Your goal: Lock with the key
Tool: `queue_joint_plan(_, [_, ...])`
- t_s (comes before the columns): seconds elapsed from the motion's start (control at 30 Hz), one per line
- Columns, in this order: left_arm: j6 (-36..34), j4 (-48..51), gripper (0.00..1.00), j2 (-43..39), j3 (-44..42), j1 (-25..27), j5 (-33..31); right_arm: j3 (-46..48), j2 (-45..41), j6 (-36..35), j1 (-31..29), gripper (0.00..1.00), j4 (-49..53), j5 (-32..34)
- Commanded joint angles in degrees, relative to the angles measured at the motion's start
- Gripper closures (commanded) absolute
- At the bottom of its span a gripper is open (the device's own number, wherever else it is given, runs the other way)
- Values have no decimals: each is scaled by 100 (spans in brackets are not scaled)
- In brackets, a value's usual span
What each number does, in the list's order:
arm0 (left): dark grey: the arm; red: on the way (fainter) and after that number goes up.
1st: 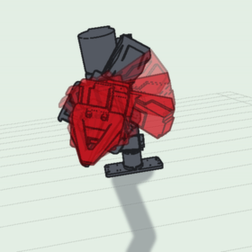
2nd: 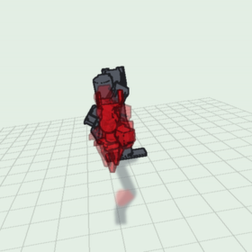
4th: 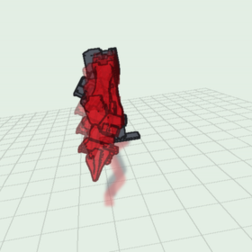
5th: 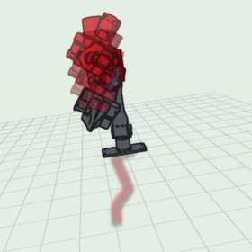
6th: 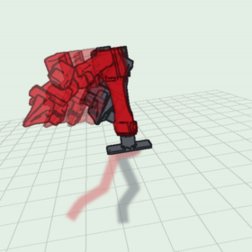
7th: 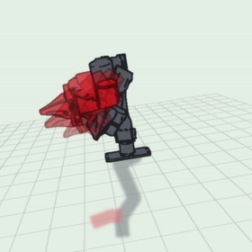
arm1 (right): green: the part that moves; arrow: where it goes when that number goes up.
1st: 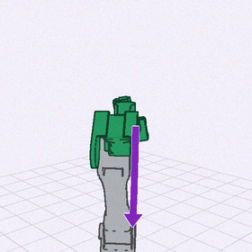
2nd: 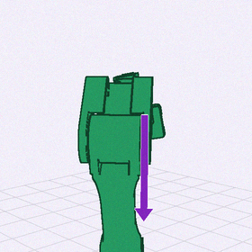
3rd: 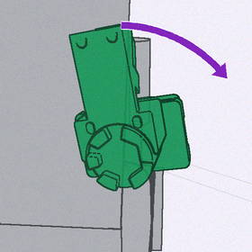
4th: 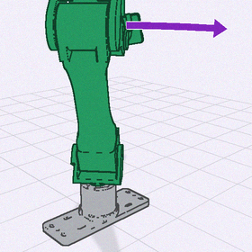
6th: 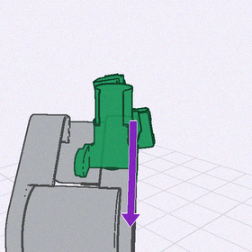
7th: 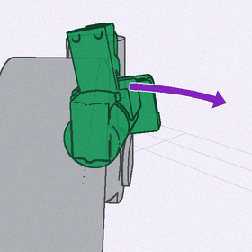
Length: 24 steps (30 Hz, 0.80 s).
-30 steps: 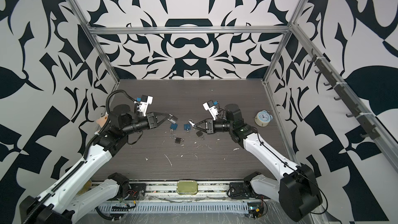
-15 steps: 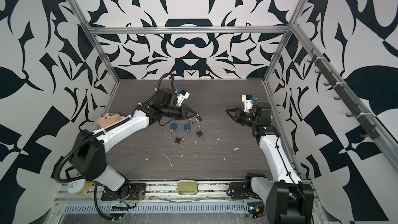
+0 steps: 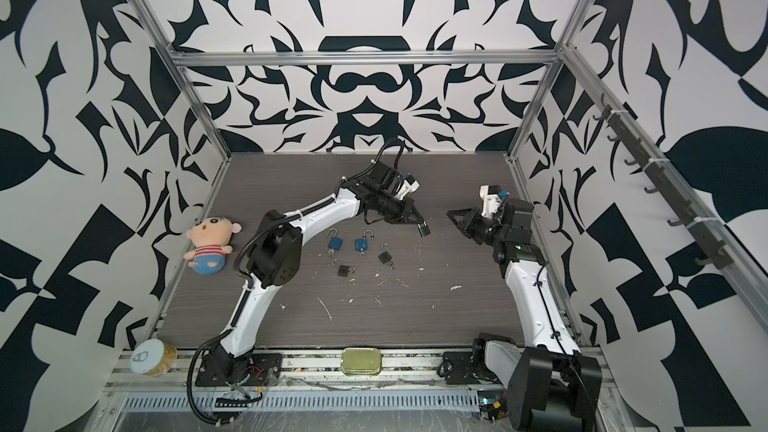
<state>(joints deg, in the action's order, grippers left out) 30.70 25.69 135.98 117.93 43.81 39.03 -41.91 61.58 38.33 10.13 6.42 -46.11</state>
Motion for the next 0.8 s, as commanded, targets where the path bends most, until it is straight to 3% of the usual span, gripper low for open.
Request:
queue_joint_plan(0.0, [-99,746,100,598,814,71,357,0,7,-188,24,100,-33,117])
queue_joint_plan(0.23, [6,1173,100,1514,1895,145,535,54,47,-281,24,100,37,177])
queue_joint_plan(0.77, [141,1141,100,1963,2093,146,575,156,144,-255,24,100,4,233])
